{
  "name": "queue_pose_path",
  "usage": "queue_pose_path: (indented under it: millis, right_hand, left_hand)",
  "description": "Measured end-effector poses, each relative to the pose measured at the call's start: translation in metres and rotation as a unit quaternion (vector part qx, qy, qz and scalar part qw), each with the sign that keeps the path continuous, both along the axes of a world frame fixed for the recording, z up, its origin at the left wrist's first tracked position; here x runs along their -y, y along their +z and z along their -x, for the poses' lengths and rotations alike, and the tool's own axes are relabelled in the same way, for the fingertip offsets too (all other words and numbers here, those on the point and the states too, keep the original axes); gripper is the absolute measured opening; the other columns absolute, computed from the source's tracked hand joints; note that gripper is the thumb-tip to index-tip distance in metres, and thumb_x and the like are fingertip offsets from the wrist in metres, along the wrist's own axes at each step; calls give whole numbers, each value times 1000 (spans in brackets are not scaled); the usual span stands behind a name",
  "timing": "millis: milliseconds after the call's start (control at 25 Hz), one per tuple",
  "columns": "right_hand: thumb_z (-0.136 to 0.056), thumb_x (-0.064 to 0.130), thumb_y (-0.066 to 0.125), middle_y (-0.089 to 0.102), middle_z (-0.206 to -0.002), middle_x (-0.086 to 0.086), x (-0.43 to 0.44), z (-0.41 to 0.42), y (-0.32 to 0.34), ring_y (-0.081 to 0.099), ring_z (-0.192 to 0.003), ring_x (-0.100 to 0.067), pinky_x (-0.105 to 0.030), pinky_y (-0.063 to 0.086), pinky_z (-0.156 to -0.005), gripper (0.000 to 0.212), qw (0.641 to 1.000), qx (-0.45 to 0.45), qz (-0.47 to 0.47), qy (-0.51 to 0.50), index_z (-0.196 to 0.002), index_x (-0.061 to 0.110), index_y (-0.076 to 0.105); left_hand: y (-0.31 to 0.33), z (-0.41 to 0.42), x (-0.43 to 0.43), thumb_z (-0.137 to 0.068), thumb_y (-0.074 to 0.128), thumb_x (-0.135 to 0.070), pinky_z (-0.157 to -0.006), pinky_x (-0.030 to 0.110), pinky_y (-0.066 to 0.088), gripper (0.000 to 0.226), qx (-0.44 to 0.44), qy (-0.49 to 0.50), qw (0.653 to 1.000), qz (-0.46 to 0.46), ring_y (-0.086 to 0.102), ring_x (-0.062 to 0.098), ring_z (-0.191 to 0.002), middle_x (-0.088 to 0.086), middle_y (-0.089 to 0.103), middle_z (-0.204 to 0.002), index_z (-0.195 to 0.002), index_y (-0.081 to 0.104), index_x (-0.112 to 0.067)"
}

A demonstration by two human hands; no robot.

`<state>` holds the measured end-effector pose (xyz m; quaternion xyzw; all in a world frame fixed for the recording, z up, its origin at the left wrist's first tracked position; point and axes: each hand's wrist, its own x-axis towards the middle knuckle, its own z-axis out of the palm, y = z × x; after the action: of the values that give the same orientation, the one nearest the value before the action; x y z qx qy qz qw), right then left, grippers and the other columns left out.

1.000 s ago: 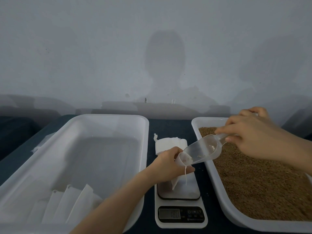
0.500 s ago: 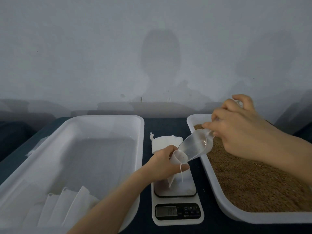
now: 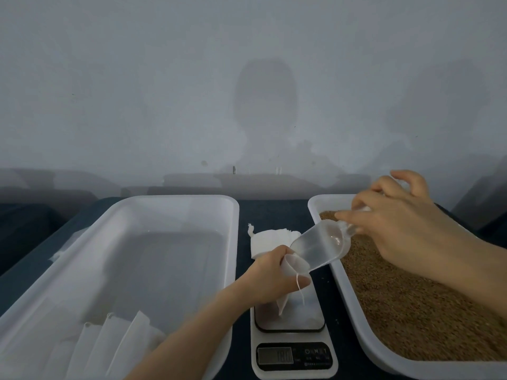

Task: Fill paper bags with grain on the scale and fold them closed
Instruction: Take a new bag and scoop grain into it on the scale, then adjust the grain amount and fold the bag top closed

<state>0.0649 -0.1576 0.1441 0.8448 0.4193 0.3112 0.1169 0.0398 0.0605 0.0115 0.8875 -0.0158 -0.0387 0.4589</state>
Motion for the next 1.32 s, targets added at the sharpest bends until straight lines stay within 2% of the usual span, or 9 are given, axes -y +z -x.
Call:
queue_pose_path:
  millis: [200,320,480,720,800,880,1000,1160,1320]
  right_hand:
    - [-85,33,62,61,-98,21,43,-36,-25,50,-86,-4,-39,31,-95,37,947,-233,-160,-153,-113,54,50]
    - [-91,28,57,69,-85,5,62,-53,-69,61,-61,-7,-30,57,-66,23,867,-342,-266,-248,-113,29,62]
    - [-96,33,50,61,-62,2,65,-63,-107,59,-49,-10,-20,42,-40,26,846,-334,-240,-338,-80,16,60]
    - [-99,32,42,62,-79,1,43,-56,-115,63,-68,-12,-26,54,-61,28,853,-353,-95,-373,-97,13,61]
    - [-97,27,45,61,-95,4,29,-50,-106,60,-83,-11,-22,49,-70,22,912,-245,-76,-320,-110,18,60]
    - [-95,21,50,53,-108,15,10,-39,-95,52,-100,-4,-13,37,-80,20,954,-221,-143,-143,-111,27,58]
    - [-89,19,58,36,-113,27,-18,-22,-83,26,-111,12,-8,26,-86,25,946,-293,-113,78,-104,38,58]
    - [-92,29,56,35,-140,12,-32,-29,-95,21,-129,-6,-20,25,-102,22,951,-294,-39,89,-113,32,61]
    - [-93,30,56,37,-146,7,-41,-32,-101,19,-138,-9,-30,25,-112,16,925,-363,-84,73,-101,23,67]
  left_hand:
    - [0,0,0,-81,67,-44,-83,25,52,46,11,-1,1000,2,57,11,-97,-7,56,-111,-120,47,-30]
    - [-1,0,0,-81,68,-43,-84,26,53,45,12,-7,1000,3,57,11,-97,-8,55,-111,-119,47,-31]
    - [-1,0,-1,-81,68,-43,-84,25,53,45,11,-8,1000,5,58,12,-97,-8,55,-111,-119,47,-32]
    - [0,-1,-1,-80,68,-43,-85,26,53,43,7,-8,1000,8,58,12,-97,-7,55,-112,-116,46,-34]
    - [-1,-1,-1,-80,68,-43,-86,26,53,43,5,-11,1000,8,58,12,-98,-8,55,-111,-116,46,-34]
    - [-1,-1,-1,-81,68,-43,-87,26,53,42,8,-14,1000,9,58,11,-98,-9,56,-111,-117,47,-33]
    - [0,-1,-2,-83,67,-41,-85,24,52,39,16,-12,1000,18,59,8,-96,-9,59,-108,-116,50,-29]
    - [3,0,-1,-85,64,-43,-82,18,48,38,14,-15,999,26,59,7,-96,-9,59,-109,-117,50,-29]
    - [5,2,-2,-86,66,-34,-80,15,47,48,18,-16,999,22,56,9,-103,-5,53,-123,-129,44,-27]
